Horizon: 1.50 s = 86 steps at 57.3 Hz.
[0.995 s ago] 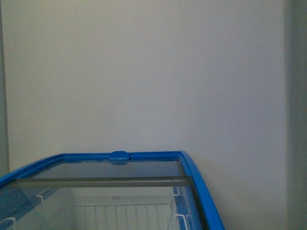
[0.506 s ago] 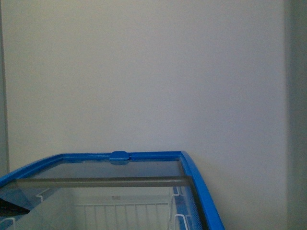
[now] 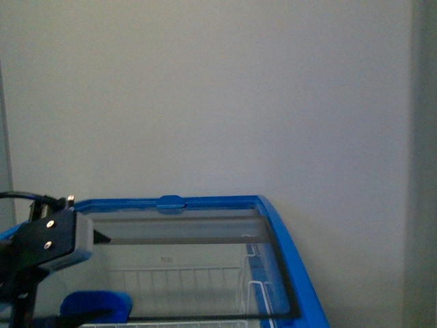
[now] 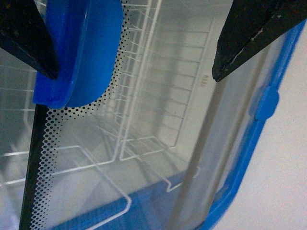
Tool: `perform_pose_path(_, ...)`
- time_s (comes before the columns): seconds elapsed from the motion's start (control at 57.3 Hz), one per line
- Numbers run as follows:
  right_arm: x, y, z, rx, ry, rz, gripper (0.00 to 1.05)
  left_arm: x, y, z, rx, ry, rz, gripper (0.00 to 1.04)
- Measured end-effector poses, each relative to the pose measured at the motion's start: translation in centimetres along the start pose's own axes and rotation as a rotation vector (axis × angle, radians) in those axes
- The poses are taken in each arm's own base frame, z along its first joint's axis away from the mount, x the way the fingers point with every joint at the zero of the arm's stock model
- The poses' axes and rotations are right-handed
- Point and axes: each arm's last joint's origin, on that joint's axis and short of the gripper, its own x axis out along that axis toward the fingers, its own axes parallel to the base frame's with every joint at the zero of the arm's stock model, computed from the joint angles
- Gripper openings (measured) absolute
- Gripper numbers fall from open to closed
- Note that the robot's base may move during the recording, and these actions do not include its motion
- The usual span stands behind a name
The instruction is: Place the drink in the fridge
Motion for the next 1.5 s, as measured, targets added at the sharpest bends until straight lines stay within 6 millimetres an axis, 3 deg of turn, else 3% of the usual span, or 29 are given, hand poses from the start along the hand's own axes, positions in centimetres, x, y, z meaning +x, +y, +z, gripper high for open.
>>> perform_pose_path(0.122,0.0,0.0,0.0,0.000,0.000,0.000,0.36,2.6,3.0,-0.4,0.047,0.024,0.045,0.97)
perform_pose_path(0.506,0.0,0.0,0.0,0.000,0.000,0.000,0.36,8.8,8.1,-1.5,0.160,0.055,0.183,0.97)
perform_pose_path(0.628,0.0,0.0,0.0,0.000,0.000,-0.002,0.36,10.5,8.4,-1.3,0.183,0.028,0.235,0.97)
perform_pose_path(0.768,0.0,0.0,0.0,0.000,0.000,-0.002,0.36,10.1,7.3,-1.1,0.071,0.083,0.321,0.97)
perform_pose_path(0.873,0.0,0.0,0.0,0.000,0.000,0.000,0.36,6.7,6.4,0.9,-0.119,0.154,0.393,0.97)
perform_pose_path(1.03,0.0,0.0,0.0,0.000,0.000,0.002,0.36,-2.3,3.2,5.4,-0.514,0.127,0.446,0.97)
perform_pose_path(1.1,0.0,0.0,0.0,0.000,0.000,0.001,0.36,-6.5,-0.3,7.1,-0.667,0.115,0.447,0.97)
perform_pose_path(1.152,0.0,0.0,0.0,0.000,0.000,0.000,0.36,-8.3,-2.3,7.7,-0.744,0.128,0.439,0.97)
perform_pose_path(1.222,0.0,0.0,0.0,0.000,0.000,0.000,0.36,-11.4,-6.5,8.6,-0.904,0.148,0.418,0.96)
perform_pose_path(1.344,0.0,0.0,0.0,0.000,0.000,0.001,0.36,-14.8,-10.8,9.8,-0.992,0.175,0.720,0.79)
perform_pose_path(1.431,0.0,0.0,0.0,-0.003,0.007,0.004,0.36,-16.8,-13.9,10.4,-1.040,0.190,0.800,0.66)
perform_pose_path(1.501,0.3,-0.2,0.7,-0.038,0.183,0.047,0.36,-17.8,-15.8,10.7,-1.045,0.142,0.831,0.52)
